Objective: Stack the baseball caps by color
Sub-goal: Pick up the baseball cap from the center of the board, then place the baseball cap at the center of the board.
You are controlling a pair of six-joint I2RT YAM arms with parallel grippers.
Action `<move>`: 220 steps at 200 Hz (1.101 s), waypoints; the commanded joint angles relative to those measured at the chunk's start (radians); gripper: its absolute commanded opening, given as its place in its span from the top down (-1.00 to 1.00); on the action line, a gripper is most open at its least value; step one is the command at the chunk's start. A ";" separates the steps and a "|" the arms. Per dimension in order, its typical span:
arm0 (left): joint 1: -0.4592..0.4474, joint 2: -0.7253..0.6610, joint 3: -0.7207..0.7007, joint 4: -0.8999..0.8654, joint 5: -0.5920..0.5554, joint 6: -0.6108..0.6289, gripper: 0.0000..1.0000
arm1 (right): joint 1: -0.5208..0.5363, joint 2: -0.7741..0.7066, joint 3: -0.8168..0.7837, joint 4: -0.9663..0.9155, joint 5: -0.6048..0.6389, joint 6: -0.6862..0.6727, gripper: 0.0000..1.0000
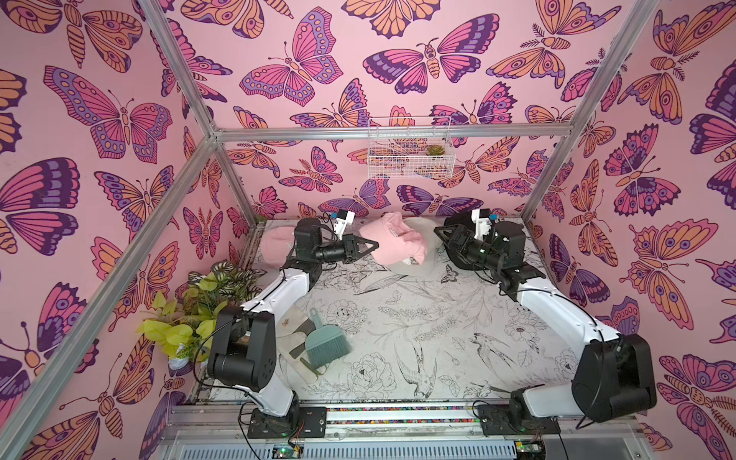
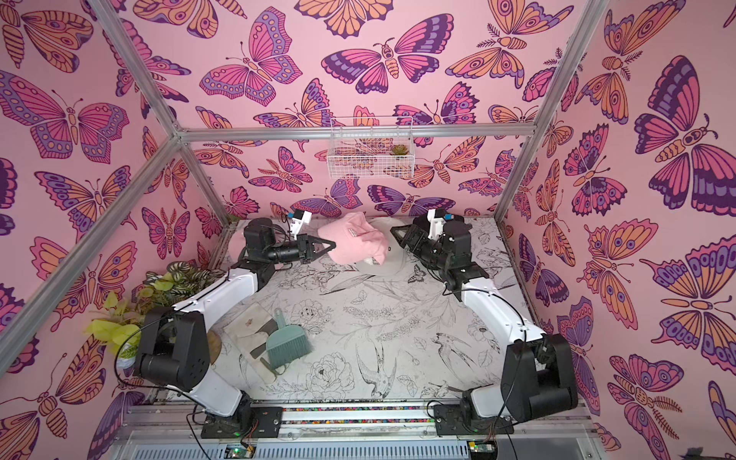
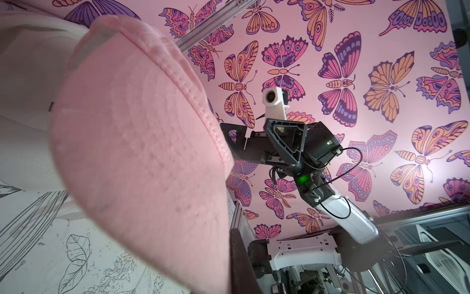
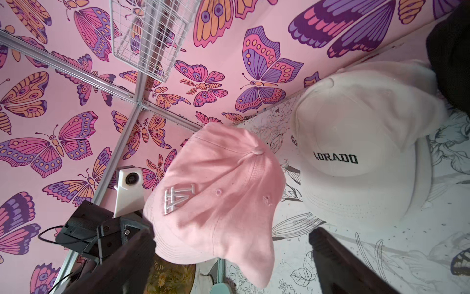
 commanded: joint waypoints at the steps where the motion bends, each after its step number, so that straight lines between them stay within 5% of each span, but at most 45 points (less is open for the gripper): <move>1: -0.004 0.026 -0.014 0.153 0.097 -0.079 1.00 | -0.004 0.029 -0.016 0.026 -0.059 0.043 -0.98; 42: -0.027 0.061 -0.009 0.266 0.137 -0.152 1.00 | -0.004 0.095 -0.011 0.105 -0.114 0.107 -0.98; 133: -0.045 0.173 0.007 0.300 0.113 -0.165 1.00 | 0.023 0.289 -0.026 0.893 -0.278 0.587 -0.91; 190: -0.025 0.201 -0.005 0.233 0.062 -0.154 1.00 | 0.031 0.174 -0.070 0.912 -0.307 0.507 -0.36; 220: -0.035 0.202 -0.007 0.282 0.075 -0.174 1.00 | 0.042 0.166 -0.060 0.751 -0.305 0.408 -0.34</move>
